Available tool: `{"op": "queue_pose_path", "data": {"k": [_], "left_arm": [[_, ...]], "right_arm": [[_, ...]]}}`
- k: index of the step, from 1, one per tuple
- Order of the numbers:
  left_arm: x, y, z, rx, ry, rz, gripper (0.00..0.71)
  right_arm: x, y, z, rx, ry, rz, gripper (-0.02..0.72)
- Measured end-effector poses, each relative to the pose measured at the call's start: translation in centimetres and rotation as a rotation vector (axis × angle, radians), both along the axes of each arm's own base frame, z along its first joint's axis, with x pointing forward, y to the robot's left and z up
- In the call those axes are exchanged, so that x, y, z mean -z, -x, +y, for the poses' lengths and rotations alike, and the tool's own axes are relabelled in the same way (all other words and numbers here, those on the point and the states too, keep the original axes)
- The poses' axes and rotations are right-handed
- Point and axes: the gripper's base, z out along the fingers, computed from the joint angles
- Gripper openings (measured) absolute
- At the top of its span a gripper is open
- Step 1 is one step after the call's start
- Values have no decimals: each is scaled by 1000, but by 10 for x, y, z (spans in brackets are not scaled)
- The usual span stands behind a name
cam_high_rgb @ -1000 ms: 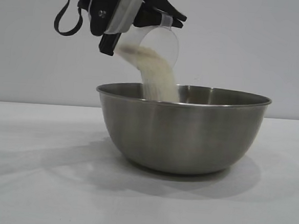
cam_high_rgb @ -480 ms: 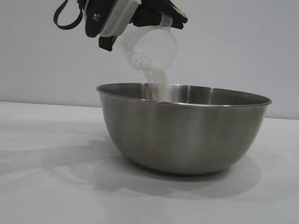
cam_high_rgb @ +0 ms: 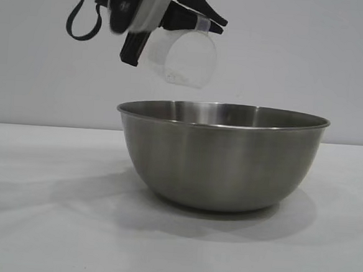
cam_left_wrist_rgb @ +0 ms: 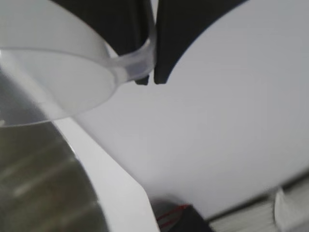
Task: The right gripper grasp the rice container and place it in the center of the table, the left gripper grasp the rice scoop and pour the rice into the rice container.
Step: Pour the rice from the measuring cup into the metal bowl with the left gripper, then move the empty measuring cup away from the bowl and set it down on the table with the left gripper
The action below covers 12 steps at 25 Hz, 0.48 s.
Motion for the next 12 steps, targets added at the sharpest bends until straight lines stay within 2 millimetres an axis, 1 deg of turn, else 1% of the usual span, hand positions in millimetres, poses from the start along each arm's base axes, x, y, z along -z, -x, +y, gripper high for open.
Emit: {"op": "queue_pose_path", "data": {"k": [2,4,5,6,9,11,12], "left_arm": [[-3,-8,9,-96,206,148,0],[-4,-16,24,-165,371,264,0],[-4,-20,32,-191,443,310,0],[-2,-24,46,-225,509,345,0],[10,-27,85,-307,626,393,0],[23,-25,114,-391,651,420,0],[29,-23,122,-417,653,434,0]], "right_arm": [[0,0,0,0,0,0,297],[0,0,0,0,0,0,297],[0,0,0,0,0,0,297],[0,0,0,0,0,0,297],[0,0,0,0,0,0,297],[0,0,0,0,0,0,297],[0,0,0,0,0,0,297]]}}
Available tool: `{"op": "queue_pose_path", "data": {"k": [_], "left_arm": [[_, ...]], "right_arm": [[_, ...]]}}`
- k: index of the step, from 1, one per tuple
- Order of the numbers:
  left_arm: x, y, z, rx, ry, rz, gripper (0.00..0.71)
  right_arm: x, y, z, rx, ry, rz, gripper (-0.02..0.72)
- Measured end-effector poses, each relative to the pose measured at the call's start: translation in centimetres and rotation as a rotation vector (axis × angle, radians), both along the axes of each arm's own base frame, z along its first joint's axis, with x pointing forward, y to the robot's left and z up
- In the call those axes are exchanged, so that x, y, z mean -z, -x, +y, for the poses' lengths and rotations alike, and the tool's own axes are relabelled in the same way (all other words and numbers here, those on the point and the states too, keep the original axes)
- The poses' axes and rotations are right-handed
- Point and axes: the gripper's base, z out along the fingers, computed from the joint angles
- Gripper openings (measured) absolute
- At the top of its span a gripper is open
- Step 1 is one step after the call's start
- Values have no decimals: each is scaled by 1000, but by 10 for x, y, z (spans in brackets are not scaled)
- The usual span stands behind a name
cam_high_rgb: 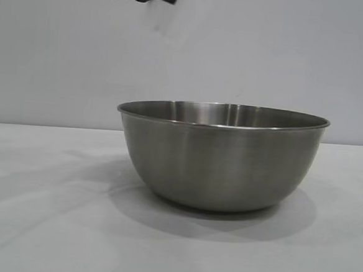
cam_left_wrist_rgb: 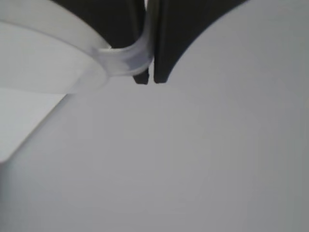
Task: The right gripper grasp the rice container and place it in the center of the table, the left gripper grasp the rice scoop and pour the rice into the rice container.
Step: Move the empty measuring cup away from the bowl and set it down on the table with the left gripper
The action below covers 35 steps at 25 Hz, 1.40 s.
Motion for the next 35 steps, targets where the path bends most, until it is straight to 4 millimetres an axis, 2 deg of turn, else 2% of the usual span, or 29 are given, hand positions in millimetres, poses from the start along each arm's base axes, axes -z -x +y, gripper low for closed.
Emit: {"op": "queue_pose_path", "data": {"k": [3,10,16,24,26,29,33,34,35], "left_arm": [[20,10,13,-30,3,60,0],[85,34,16,-23,13,193,0],[123,52,22,-67,-7,325,0],[137,73,25,-65,-58,396,0],[140,81,26,-65,-63,422,88],[142,93,29,-79,-66,459,176],[132,107,39,-155,-42,470,162],[128,109,42,-183,-17,471,202],[126,110,47,-212,6,470,188]], "right_arm": [[0,0,0,0,0,0,297],[0,0,0,0,0,0,297],[0,0,0,0,0,0,297],[0,0,0,0,0,0,297],[0,0,0,0,0,0,297],[0,0,0,0,0,0,297],[0,0,0,0,0,0,297],[0,0,0,0,0,0,297],[0,0,0,0,0,0,297]]}}
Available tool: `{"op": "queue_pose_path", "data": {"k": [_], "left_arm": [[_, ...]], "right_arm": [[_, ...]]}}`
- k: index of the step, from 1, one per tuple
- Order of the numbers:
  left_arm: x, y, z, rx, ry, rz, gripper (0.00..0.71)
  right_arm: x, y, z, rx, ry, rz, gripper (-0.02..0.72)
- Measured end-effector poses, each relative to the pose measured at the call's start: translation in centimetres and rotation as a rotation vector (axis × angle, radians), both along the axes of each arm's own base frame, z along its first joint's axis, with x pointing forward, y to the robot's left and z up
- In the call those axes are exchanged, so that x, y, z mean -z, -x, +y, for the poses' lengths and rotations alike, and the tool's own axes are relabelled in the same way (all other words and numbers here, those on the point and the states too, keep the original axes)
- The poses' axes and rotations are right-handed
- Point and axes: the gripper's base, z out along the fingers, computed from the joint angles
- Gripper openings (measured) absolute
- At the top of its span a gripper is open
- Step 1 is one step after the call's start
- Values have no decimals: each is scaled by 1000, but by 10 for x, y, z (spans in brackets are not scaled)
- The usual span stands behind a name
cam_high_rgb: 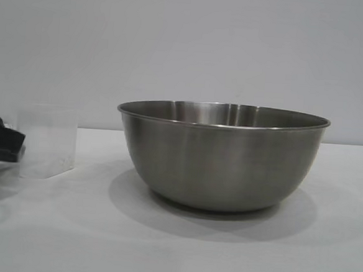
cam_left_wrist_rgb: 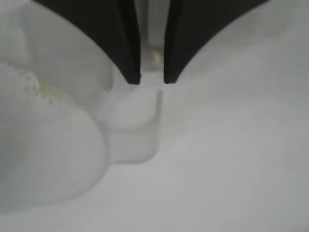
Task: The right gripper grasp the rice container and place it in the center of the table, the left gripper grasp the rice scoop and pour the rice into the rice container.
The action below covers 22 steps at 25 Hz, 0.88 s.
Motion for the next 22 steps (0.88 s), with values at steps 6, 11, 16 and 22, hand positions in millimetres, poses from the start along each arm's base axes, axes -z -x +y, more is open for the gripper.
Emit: {"op": "queue_pose_path", "data": {"k": [6,11,16,22], "left_arm": [[-22,-14,38,-133,60,-94,188],[-73,-17,44,-97,36,-226,188],[-122,9,33,-43,-59,-128,188],[-183,81,16,-22,-73,-76,188]], "right_arm": [[0,0,0,0,0,0,297],[0,0,0,0,0,0,297],[0,0,0,0,0,0,297],[0,0,0,1,1,0,297]]}}
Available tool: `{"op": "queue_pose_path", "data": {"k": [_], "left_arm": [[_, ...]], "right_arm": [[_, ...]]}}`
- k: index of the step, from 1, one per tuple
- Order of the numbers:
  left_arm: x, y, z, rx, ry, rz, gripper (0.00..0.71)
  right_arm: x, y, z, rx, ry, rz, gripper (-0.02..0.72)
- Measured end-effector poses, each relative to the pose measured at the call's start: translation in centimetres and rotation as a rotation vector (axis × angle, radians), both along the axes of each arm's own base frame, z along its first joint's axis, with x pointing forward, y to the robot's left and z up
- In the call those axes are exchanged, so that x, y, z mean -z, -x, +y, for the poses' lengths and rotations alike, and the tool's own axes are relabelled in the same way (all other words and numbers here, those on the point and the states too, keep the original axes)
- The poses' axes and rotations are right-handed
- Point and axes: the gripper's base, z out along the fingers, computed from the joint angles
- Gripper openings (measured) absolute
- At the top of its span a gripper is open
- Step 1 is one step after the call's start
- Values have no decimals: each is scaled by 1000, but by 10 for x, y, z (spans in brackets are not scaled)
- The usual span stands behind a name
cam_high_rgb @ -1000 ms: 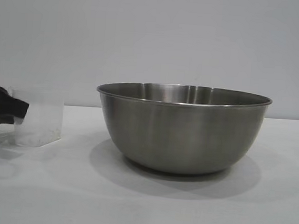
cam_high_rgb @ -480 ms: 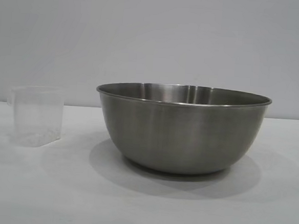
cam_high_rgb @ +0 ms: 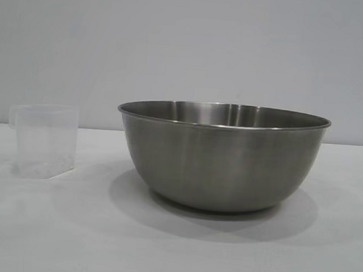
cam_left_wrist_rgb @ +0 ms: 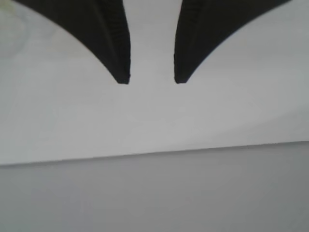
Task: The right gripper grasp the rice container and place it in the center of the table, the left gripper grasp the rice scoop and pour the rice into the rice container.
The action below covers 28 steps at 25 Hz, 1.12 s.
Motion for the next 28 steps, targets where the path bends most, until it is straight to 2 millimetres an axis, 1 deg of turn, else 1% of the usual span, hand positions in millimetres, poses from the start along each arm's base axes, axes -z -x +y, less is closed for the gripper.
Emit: {"op": "queue_pose_path", "data": {"k": [2,6,10,12,15,19,21,24,28], "left_arm": [[-13,33,3,-11,-6,1,188],[-23,84,14,-62,3,15,188],[-33,125,24,-100,10,27,188],[-34,141,25,-87,-5,32,188],[-29,160,25,-49,-10,92,188],[-26,177,25,-15,-18,83,188],[-21,184,26,-13,-18,126,188],[-17,187,26,-7,-21,157,188],[-13,184,25,2,-29,162,188]], "right_arm": [[0,0,0,0,0,0,297],[0,0,0,0,0,0,297],[0,0,0,0,0,0,297],[0,0,0,0,0,0,297],[0,0,0,0,0,0,297],[0,0,0,0,0,0,297],[0,0,0,0,0,0,297],[0,0,0,0,0,0,297],[0,0,0,-1,1,0,297]]}}
